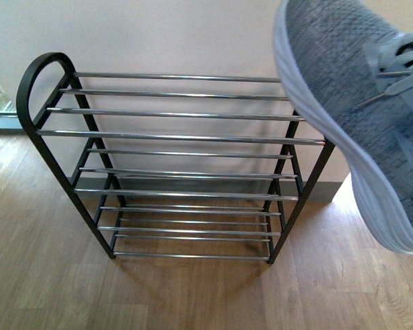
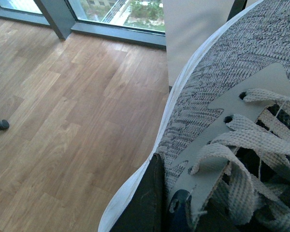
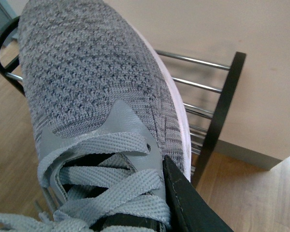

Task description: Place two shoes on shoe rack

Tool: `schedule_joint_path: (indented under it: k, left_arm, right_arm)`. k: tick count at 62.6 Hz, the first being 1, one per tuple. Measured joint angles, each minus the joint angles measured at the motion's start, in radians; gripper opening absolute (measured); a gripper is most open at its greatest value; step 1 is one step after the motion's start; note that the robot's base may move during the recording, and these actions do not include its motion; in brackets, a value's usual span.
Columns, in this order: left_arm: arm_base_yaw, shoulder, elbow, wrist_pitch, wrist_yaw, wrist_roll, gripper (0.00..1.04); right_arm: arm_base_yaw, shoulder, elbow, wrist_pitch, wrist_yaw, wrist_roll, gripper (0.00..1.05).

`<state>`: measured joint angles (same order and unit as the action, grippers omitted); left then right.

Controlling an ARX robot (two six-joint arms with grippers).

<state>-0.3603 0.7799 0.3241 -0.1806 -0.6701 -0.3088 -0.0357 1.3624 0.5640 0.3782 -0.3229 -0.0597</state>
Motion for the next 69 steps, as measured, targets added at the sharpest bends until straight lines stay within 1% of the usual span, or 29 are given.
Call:
schedule_joint_path:
  k: [13, 21, 29, 34, 39, 44, 55, 69]
  left_arm:
    - [0.000, 0.000, 0.000, 0.000, 0.000, 0.000, 0.02]
    - [0.000, 0.000, 0.000, 0.000, 0.000, 0.000, 0.02]
    - [0.000, 0.000, 0.000, 0.000, 0.000, 0.000, 0.02]
    - [0.000, 0.000, 0.000, 0.000, 0.000, 0.000, 0.02]
    - [0.000, 0.000, 0.000, 0.000, 0.000, 0.000, 0.02]
    - [0.000, 0.000, 0.000, 0.000, 0.000, 0.000, 0.02]
    - [0.000, 0.000, 0.000, 0.000, 0.000, 0.000, 0.02]
    - [0.000, 0.000, 0.000, 0.000, 0.000, 0.000, 0.02]
  right_arm:
    - [0.091, 0.185, 0.148, -0.015, 0.067, 0.002, 0.01]
    - [0.145, 0.291, 0.268, -0.062, 0.114, 0.035, 0.01]
    - [0.206, 0.415, 0.441, -0.146, 0.145, 0.128, 0.01]
    - [0.230, 0.478, 0.533, -0.187, 0.159, 0.175, 0.01]
    - [0.249, 0.551, 0.639, -0.232, 0.195, 0.212, 0.01]
    - [0.257, 0.614, 0.727, -0.263, 0.232, 0.232, 0.01]
    - [0.248, 0.755, 0.912, -0.366, 0.366, 0.228, 0.01]
    - [0.208, 0.841, 0.982, -0.460, 0.494, 0.219, 0.01]
